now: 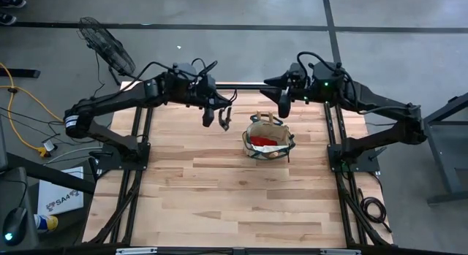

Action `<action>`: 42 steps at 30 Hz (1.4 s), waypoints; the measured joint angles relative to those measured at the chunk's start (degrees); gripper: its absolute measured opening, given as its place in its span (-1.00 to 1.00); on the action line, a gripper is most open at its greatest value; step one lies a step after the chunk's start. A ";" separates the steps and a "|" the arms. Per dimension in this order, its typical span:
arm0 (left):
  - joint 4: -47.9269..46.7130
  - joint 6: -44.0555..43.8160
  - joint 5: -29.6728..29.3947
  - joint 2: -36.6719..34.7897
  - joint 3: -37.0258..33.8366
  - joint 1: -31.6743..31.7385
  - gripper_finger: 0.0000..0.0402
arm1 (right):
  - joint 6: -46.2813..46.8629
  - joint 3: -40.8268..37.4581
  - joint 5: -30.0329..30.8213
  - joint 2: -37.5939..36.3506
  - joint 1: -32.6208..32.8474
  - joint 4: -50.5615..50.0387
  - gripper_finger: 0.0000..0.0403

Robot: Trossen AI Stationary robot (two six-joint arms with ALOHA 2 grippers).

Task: Pick & Place Garden tools in Gardening bag
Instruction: Put the shear scissors into the gardening bag

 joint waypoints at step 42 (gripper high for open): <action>12.04 -7.41 -36.44 -1.23 -9.24 -15.12 -1.00 | 3.65 0.00 2.72 -1.22 0.00 -5.32 0.00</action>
